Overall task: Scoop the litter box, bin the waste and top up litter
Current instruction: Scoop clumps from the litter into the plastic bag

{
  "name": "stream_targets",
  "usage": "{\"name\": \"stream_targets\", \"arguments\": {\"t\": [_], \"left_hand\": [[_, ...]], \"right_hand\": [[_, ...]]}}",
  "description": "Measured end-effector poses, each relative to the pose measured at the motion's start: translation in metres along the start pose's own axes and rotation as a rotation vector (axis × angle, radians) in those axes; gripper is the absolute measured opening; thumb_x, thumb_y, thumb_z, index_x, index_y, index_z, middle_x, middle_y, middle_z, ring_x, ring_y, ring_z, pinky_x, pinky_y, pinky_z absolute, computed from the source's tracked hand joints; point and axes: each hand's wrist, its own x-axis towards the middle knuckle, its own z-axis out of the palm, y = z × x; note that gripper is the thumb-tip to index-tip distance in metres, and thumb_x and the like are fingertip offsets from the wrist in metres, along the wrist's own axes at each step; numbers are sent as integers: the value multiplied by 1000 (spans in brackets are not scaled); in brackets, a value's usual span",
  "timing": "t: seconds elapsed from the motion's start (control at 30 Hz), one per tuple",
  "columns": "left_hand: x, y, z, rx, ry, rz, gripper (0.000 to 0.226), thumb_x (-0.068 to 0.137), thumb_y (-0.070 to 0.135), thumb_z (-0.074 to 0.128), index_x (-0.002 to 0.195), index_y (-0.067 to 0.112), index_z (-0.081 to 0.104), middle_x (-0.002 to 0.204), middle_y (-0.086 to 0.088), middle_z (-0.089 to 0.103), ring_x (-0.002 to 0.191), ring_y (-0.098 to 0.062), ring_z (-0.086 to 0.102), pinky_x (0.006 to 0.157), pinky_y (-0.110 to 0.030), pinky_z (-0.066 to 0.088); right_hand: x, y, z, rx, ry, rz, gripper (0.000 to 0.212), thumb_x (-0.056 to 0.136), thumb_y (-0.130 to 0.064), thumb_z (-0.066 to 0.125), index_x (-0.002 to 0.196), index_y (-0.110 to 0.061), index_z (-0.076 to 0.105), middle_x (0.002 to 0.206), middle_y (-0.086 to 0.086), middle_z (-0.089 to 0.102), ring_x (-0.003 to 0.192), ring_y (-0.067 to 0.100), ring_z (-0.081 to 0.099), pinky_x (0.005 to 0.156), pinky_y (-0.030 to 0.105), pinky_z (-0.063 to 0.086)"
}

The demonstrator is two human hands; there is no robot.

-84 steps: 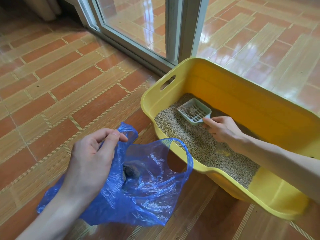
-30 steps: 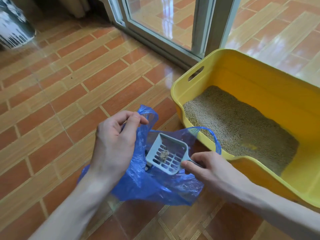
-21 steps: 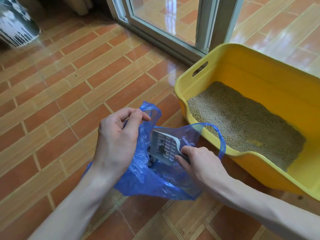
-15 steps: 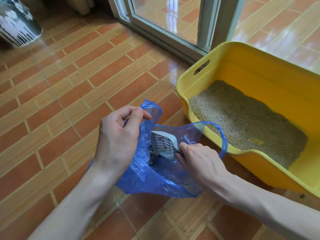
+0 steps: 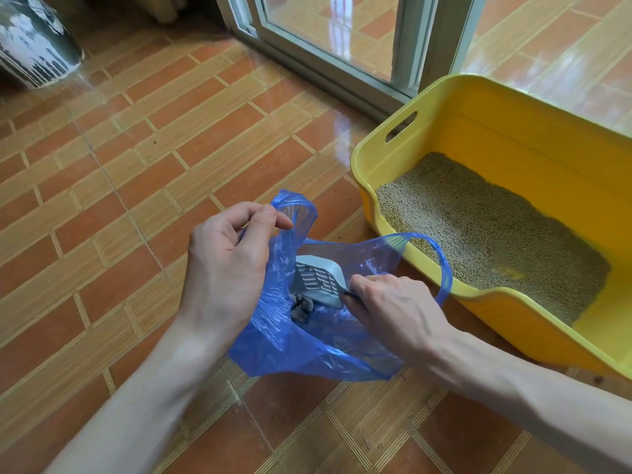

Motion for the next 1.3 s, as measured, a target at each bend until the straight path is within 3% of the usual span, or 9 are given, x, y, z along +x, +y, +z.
{"name": "stream_targets", "arguments": {"t": [0.17, 0.37, 0.53, 0.7, 0.77, 0.9, 1.07, 1.17, 1.3], "left_hand": [[1, -1, 0, -8, -8, -2, 28, 95, 40, 55, 84, 23, 75, 56, -10, 28, 53, -24, 21, 51, -43, 18], [5, -2, 6, -11, 9, -5, 28, 96, 38, 55, 82, 22, 74, 52, -4, 31, 48, -20, 23, 49, -36, 18], [13, -6, 23, 64, 17, 9, 30, 106, 21, 55, 81, 18, 71, 42, 10, 33, 41, -13, 23, 46, -25, 18], [16, -5, 46, 102, -11, 10, 30, 105, 17, 55, 81, 14, 72, 38, 14, 38, 37, -7, 29, 44, -21, 22], [18, -3, 53, 123, -16, 9, 30, 104, 17, 55, 81, 15, 72, 37, 15, 39, 36, -8, 29, 43, -19, 20], [21, -2, 67, 149, -35, 4, 28, 103, 16, 57, 81, 14, 74, 36, 13, 38, 37, -10, 29, 42, -19, 20], [20, -2, 79, 164, -69, 11, 27, 103, 15, 57, 82, 11, 74, 35, 11, 34, 36, -10, 28, 40, -13, 22], [19, -3, 81, 173, -77, 5, 28, 104, 15, 57, 82, 12, 74, 36, 14, 38, 35, -6, 36, 41, -11, 24], [19, -4, 81, 170, -77, 3, 27, 103, 18, 57, 85, 12, 75, 37, 13, 41, 36, -9, 32, 40, -16, 21]], "right_hand": [[-1, 0, -10, 58, -62, 118, 34, 102, -51, 43, 84, -22, 47, 79, 0, 62, 78, 33, 62, 57, 35, 34], [-16, 13, -50, 342, -91, 233, 49, 96, -53, 57, 66, -15, 49, 52, -2, 46, 48, 14, 44, 46, 27, 33], [-33, 38, -112, 431, -142, 308, 31, 84, -57, 67, 84, -26, 65, 64, -3, 68, 47, 5, 49, 46, 22, 39], [-50, 82, -159, 408, -95, 357, 31, 82, -60, 62, 96, -32, 65, 83, -3, 74, 66, 23, 67, 59, 51, 57], [-54, 106, -170, 338, -99, 363, 34, 83, -61, 59, 100, -33, 66, 84, -5, 73, 66, 17, 68, 57, 48, 57], [-59, 156, -177, 164, -176, 388, 21, 90, -50, 57, 95, -32, 65, 71, -6, 67, 61, 1, 61, 46, 21, 44], [-68, 207, -163, -77, -276, 418, 18, 98, -45, 55, 96, -29, 60, 74, -11, 67, 56, 5, 56, 53, 31, 44], [-77, 228, -149, -259, -304, 404, 28, 100, -49, 51, 114, -25, 53, 81, -15, 62, 68, 9, 56, 60, 29, 37], [-86, 240, -135, -494, -358, 372, 32, 101, -55, 45, 113, -27, 53, 96, -6, 66, 96, 19, 59, 74, 34, 30]]}}
